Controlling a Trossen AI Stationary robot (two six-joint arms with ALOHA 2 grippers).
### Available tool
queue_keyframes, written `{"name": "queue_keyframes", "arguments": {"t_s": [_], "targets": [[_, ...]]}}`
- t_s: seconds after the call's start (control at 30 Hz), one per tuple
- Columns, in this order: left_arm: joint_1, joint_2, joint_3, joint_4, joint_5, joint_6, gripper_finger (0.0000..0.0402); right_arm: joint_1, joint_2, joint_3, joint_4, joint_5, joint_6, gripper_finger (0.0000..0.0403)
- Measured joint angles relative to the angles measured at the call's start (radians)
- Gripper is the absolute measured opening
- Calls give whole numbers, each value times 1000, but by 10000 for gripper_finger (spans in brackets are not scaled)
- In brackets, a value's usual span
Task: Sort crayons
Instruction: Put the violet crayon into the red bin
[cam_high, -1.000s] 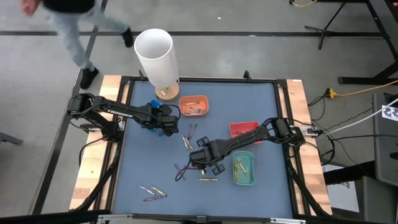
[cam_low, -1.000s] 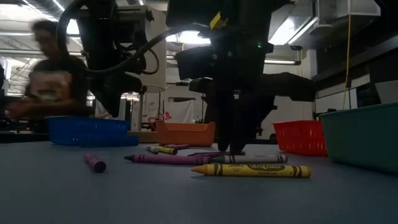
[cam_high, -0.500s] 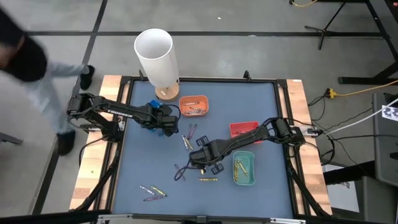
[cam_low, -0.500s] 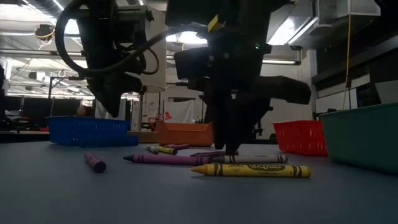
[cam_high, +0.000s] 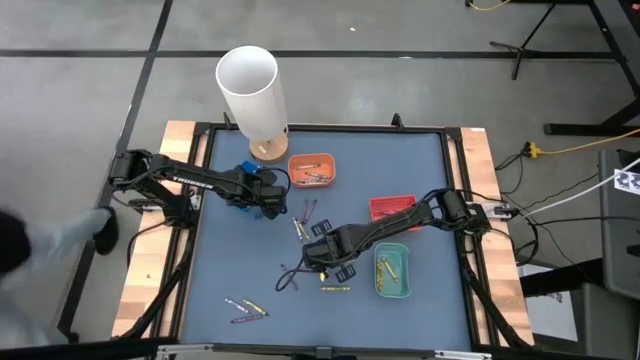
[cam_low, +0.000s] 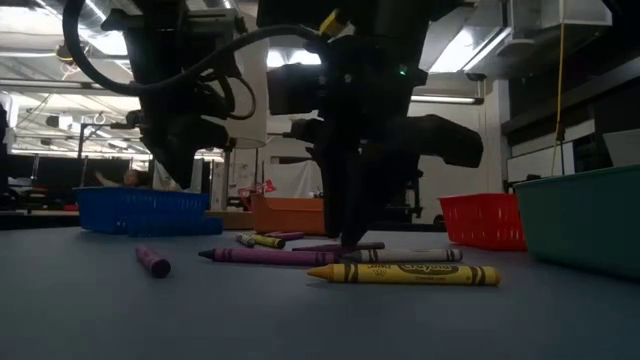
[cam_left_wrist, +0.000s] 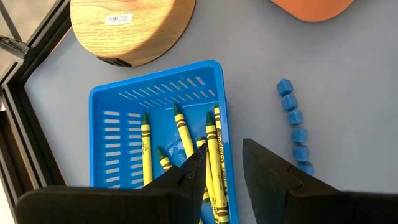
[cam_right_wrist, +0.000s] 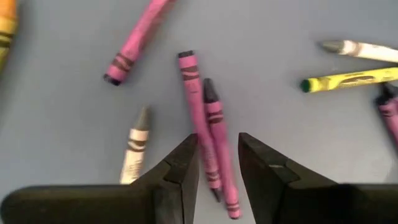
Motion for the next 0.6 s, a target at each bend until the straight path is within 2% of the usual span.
{"name": "queue_keyframes", "arguments": {"t_s": [0.23,0.6], "targets": [[0,0,0,0,0,0,88,1,-2,0,-25,-111,16,113],[0,0,0,0,-1,0,88,-2,-2,0,-21,-99,-13,113]]}}
